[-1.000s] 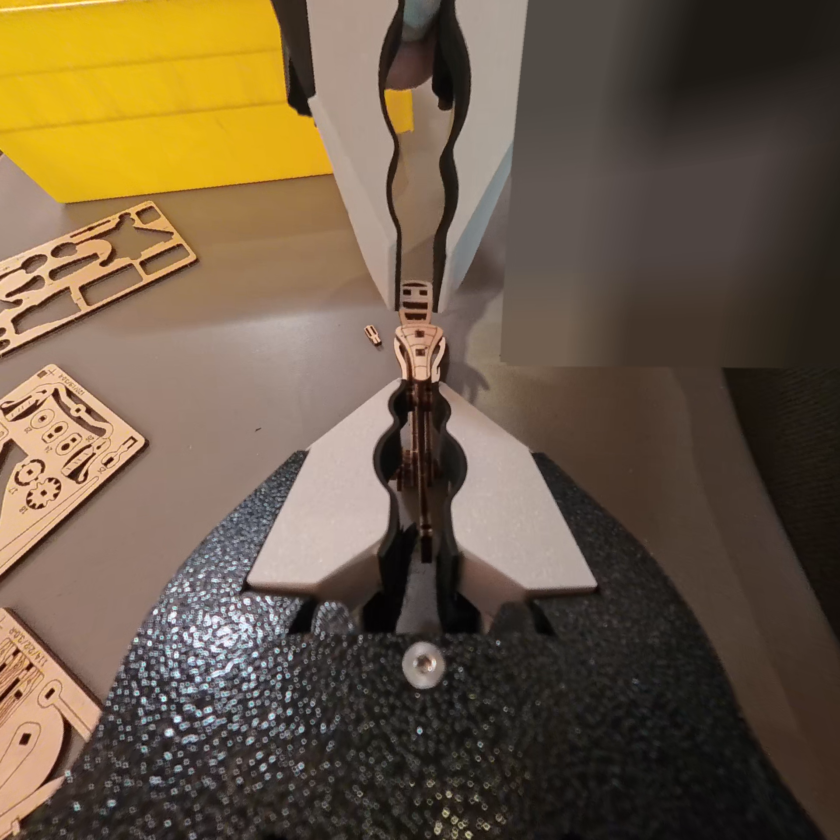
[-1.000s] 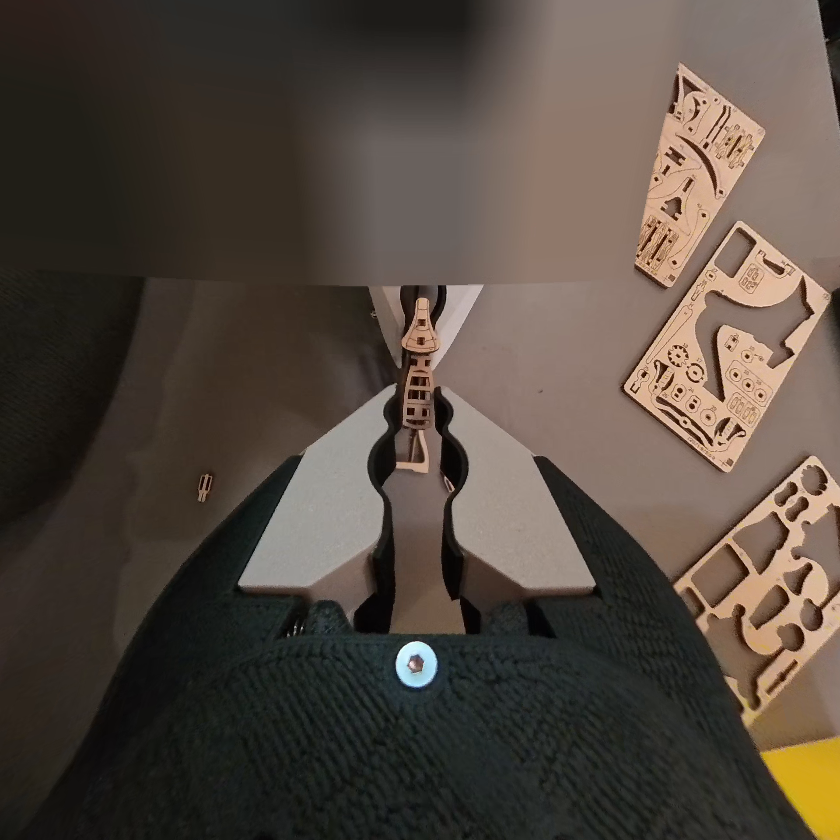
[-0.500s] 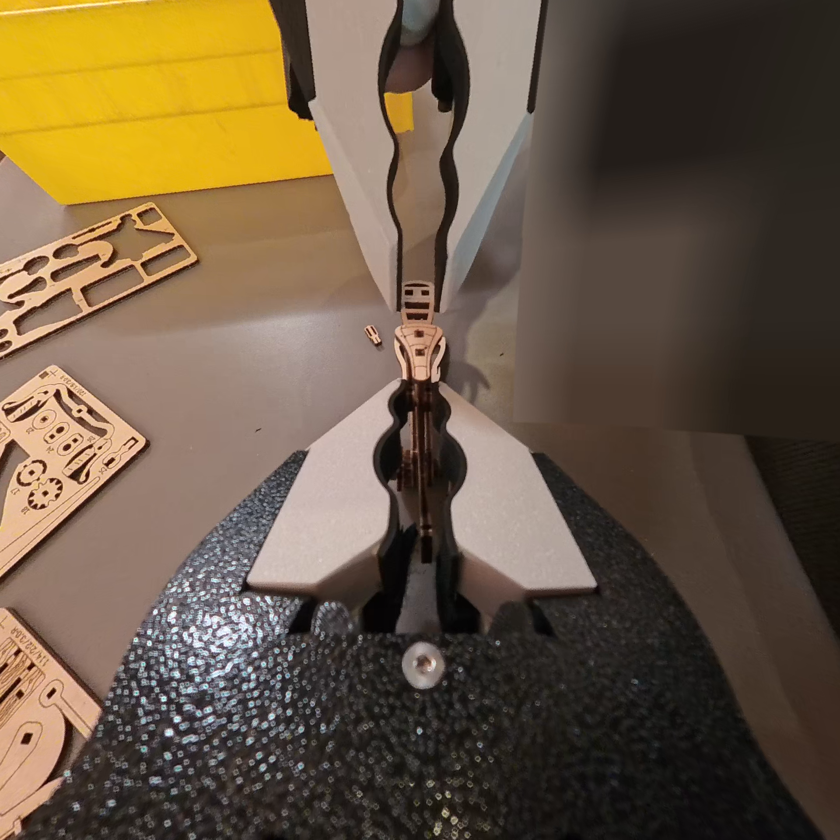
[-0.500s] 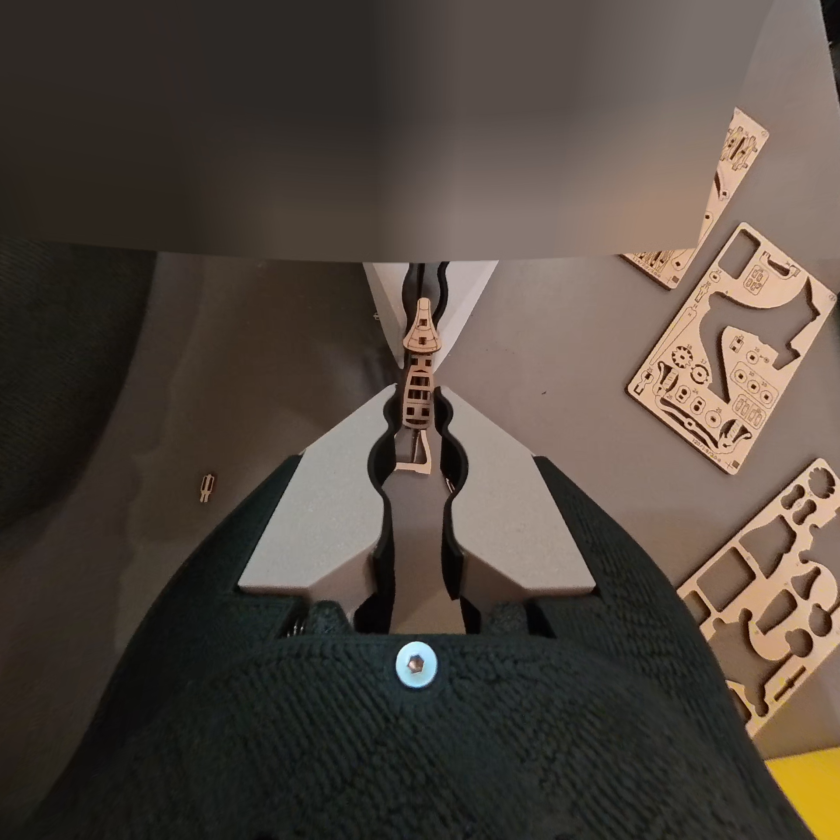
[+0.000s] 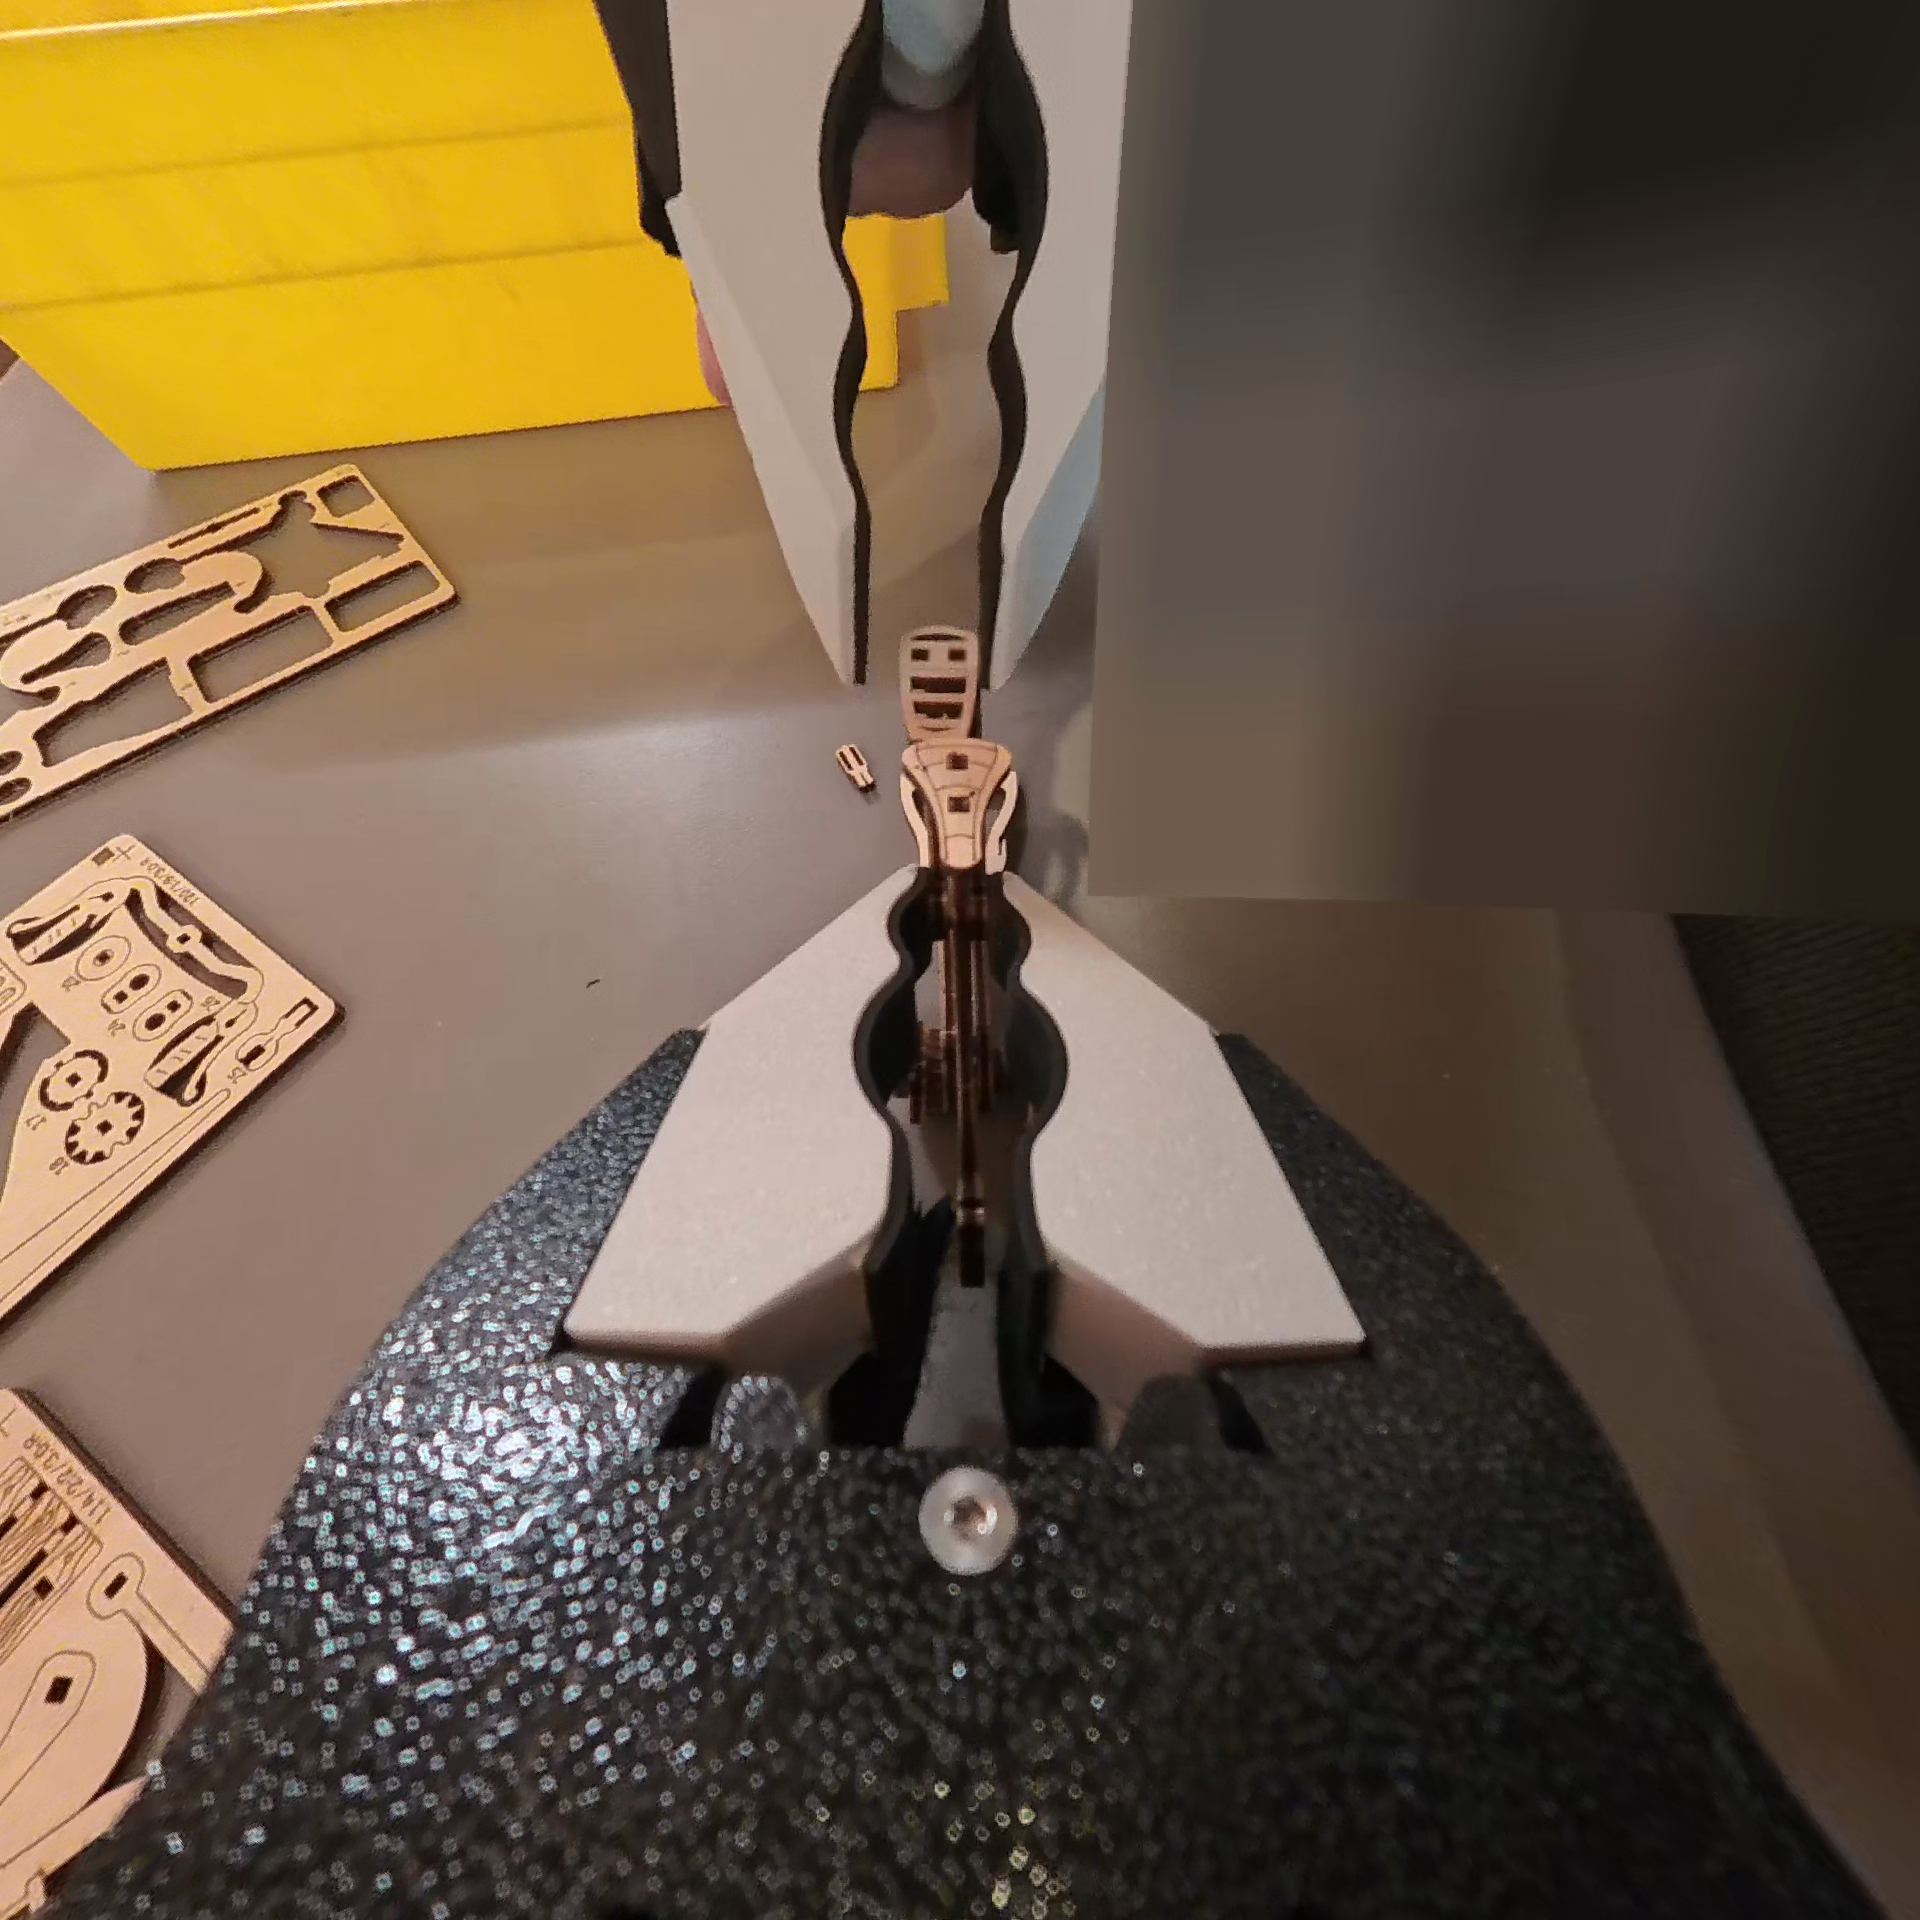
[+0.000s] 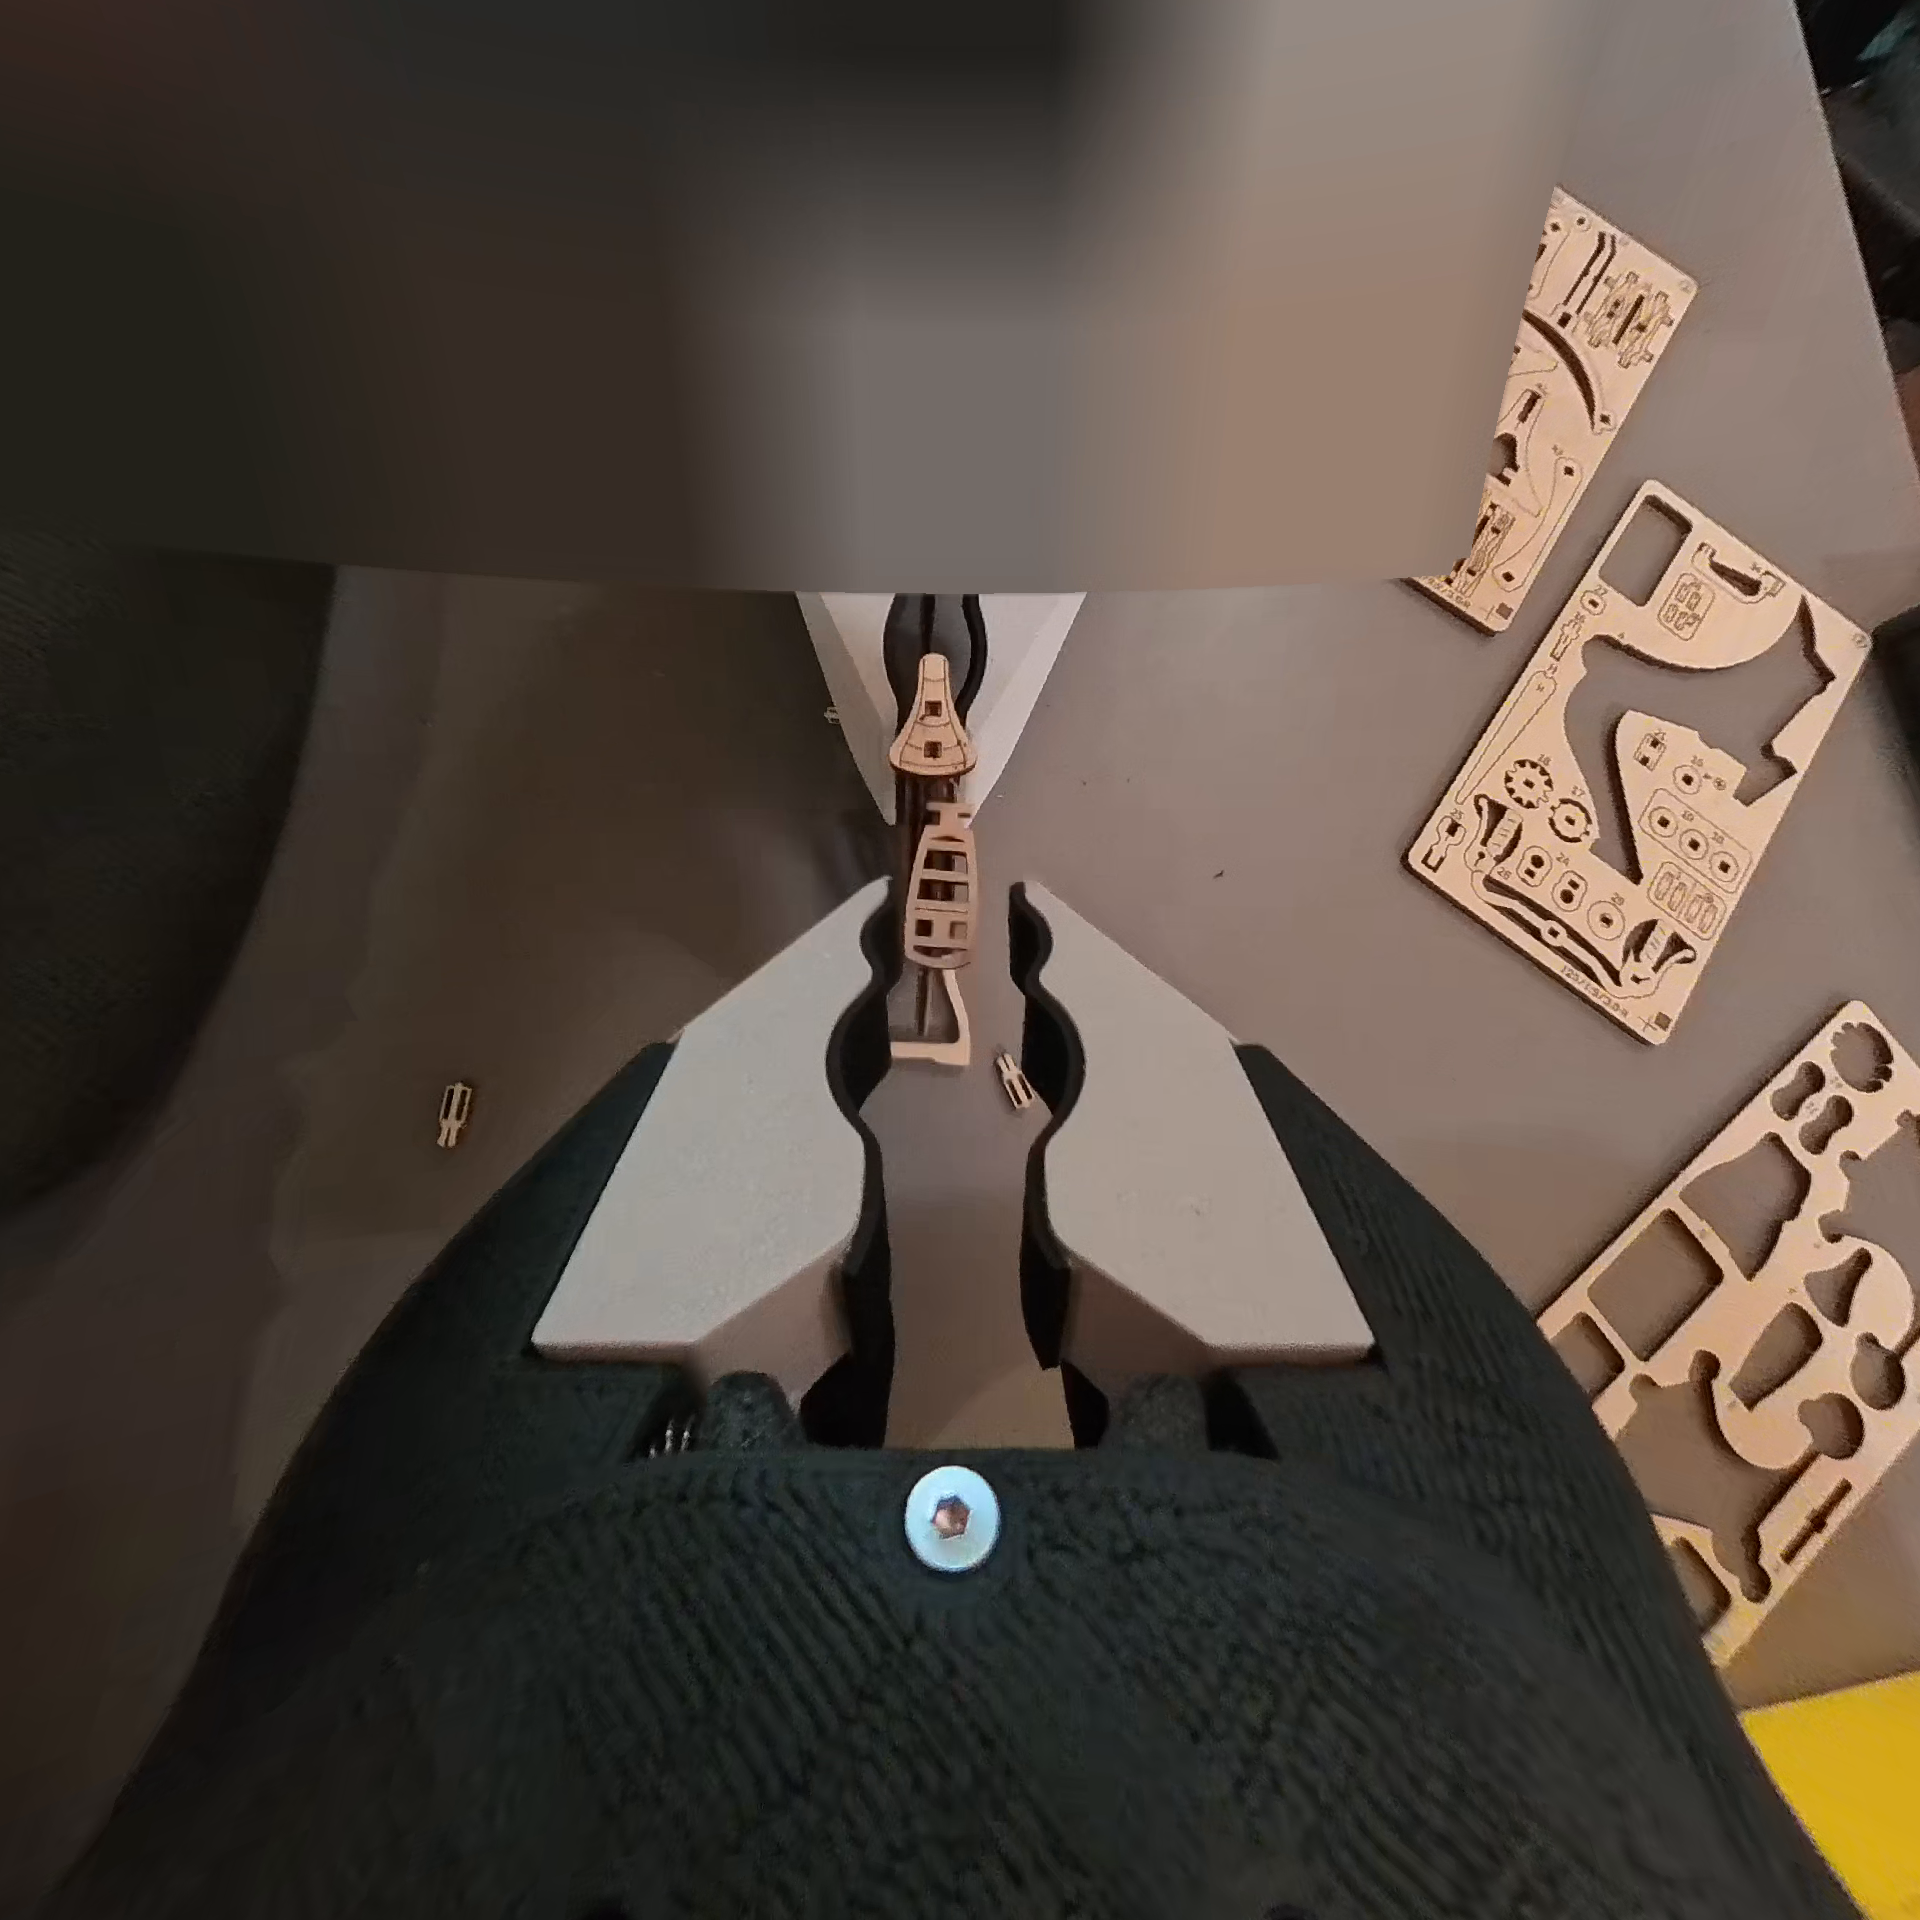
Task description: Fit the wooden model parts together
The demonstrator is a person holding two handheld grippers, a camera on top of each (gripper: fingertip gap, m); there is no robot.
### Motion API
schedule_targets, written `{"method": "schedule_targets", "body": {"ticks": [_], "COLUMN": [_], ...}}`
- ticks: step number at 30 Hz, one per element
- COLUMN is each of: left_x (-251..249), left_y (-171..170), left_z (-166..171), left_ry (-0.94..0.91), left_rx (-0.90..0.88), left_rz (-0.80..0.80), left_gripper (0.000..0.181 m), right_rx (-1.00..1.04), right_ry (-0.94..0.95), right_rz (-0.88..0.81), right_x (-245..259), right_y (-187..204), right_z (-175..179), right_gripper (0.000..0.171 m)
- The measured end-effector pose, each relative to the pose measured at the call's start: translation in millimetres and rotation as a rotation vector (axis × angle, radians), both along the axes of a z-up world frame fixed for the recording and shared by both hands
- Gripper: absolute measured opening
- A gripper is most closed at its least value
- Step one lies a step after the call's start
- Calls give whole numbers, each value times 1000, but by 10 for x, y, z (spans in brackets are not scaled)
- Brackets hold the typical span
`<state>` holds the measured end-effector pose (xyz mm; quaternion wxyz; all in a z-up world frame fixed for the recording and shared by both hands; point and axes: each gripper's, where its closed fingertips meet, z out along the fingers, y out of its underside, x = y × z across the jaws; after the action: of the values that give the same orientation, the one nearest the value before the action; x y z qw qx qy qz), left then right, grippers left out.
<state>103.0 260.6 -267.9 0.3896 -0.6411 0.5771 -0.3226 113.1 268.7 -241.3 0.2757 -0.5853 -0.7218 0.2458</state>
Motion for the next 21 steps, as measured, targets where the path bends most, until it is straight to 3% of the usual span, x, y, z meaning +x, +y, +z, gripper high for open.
{"method": "schedule_targets", "body": {"ticks": [6, 15, 21], "left_x": [0, -6, -7], "left_y": [1, 18, 17], "left_z": [0, 0, 1], "left_ry": [0, -2, -6], "left_rx": [0, 4, 5], "left_rz": [-1, 4, 2], "left_gripper": [7, 7, 7], "right_rx": [1, -59, -95], "right_ry": [79, 535, 540], "right_rz": [-7, -65, -58], "right_x": [11, 15, 32], "right_y": [8, 4, 4], "right_z": [110, 207, 50], "right_gripper": [21, 31, 27]}}
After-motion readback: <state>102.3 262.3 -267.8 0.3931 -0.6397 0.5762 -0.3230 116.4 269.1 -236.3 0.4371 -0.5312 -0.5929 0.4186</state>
